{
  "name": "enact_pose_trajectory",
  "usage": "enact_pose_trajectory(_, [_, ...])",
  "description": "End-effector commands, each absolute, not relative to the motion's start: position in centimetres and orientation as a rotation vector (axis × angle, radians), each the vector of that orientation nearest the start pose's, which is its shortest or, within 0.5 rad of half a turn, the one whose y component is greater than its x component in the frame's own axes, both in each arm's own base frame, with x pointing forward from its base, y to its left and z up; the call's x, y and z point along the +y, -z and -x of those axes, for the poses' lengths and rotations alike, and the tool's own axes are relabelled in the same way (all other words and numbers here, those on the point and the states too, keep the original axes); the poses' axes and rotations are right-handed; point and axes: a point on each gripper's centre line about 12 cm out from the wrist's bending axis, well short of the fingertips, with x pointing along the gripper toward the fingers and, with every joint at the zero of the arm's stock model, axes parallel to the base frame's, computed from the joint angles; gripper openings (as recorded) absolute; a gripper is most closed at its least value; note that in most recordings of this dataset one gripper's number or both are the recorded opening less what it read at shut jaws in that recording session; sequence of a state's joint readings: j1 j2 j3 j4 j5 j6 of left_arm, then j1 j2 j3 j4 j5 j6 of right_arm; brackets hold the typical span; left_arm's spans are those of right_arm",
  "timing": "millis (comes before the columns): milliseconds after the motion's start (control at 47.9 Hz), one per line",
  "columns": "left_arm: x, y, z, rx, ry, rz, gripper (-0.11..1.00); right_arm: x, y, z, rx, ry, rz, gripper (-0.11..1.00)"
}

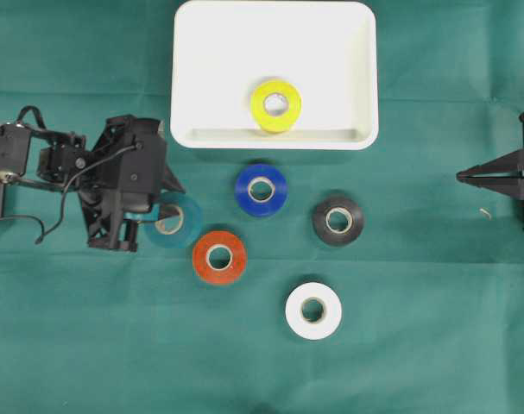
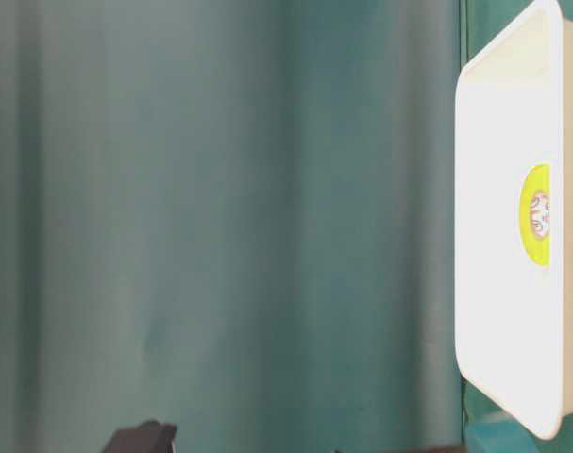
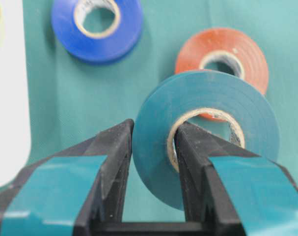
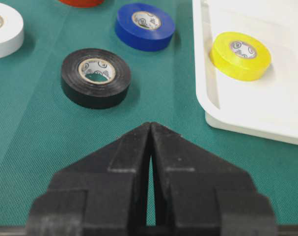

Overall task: Put the tape into the white case with the left arm.
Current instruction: 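Grip the teal tape rim and lift it toward the case, then lower the teal tape into the case beside the yellow roll and release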

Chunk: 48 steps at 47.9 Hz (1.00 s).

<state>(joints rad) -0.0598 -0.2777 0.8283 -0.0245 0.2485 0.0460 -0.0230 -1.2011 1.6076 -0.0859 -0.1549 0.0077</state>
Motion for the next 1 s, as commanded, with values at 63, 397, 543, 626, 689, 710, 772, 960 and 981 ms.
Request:
enact_pose_trajectory(63, [0.0,-20.3,-33.0,0.748,0.014,-0.024,0.25,-0.2,-14.7,-13.4,0.239,0.001,0.074,-0.09])
enact_pose_trajectory(397, [5.4,-19.5,-35.6,0.777,-0.082,-0.081,0.25,-0.2,-14.7,-13.4,0.24,0.001,0.074,-0.09])
enact_pose_trajectory(543, [7.9,-18.7,-36.6,0.795,-0.109,-0.129,0.25,-0.2,-14.7,-13.4,0.239,0.001,0.074,-0.09])
enact_pose_trajectory(626, [9.3,-18.3,-37.0,0.803,-0.13,-0.142,0.25,-0.2,-14.7,-13.4,0.239,0.001,0.074,-0.09])
enact_pose_trajectory(689, [10.4,-18.1,-37.2,0.8,-0.15,-0.147,0.25,-0.2,-14.7,-13.4,0.239,0.001,0.074,-0.09])
enact_pose_trajectory(710, [10.8,-18.0,-37.3,0.8,-0.157,-0.146,0.25,-0.2,-14.7,-13.4,0.239,0.001,0.075,-0.09])
enact_pose_trajectory(772, [11.8,-17.8,-37.5,0.795,-0.179,-0.143,0.25,-0.2,-14.7,-13.4,0.237,0.001,0.074,-0.09])
enact_pose_trajectory(960, [14.1,-16.5,-37.8,0.808,-0.227,-0.12,0.25,-0.2,-14.7,-13.4,0.239,0.001,0.074,-0.09])
enact_pose_trajectory(981, [14.2,-16.3,-37.8,0.811,-0.23,-0.116,0.25,-0.2,-14.7,-13.4,0.239,0.001,0.074,-0.09])
